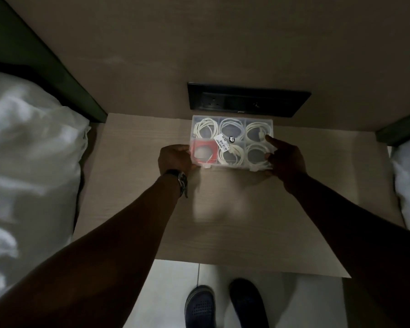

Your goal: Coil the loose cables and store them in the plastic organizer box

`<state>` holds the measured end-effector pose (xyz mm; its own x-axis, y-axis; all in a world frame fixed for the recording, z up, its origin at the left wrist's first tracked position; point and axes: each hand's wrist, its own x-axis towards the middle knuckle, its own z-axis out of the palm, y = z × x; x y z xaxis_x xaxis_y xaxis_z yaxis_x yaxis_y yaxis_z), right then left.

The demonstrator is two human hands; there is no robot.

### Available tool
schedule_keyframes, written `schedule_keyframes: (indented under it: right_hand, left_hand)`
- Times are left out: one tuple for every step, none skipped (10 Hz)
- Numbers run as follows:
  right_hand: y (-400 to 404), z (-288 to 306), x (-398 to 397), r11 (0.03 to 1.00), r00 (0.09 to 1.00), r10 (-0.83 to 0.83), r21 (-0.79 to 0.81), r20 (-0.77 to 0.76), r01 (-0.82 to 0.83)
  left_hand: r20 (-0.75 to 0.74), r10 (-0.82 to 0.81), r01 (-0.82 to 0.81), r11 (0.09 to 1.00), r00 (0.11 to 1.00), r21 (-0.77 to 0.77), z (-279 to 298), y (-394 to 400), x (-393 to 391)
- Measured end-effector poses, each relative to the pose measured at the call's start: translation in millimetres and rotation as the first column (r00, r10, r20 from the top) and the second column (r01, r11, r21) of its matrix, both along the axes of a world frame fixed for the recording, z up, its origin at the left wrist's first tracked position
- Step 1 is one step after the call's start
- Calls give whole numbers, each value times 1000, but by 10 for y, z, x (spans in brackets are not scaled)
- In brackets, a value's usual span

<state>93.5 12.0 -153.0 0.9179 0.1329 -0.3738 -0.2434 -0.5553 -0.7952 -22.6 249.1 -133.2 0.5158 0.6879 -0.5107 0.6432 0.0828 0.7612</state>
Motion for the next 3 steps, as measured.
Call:
schedule_keyframes:
  right_hand:
    - [10,74,-43,997,999,45,-59,28,-43]
    - [5,206,-34,969,981,192,-158,11,-188]
    - [-123,521,-17,950,974,226,-222,4,-220]
  left_hand:
    - [-48,-66,74,981,997,180,75,-66,-6]
    - [-158,-200,243,912,967,331,208,-103,9]
    - [-158,-276,317,848,948,425,490,-145,5]
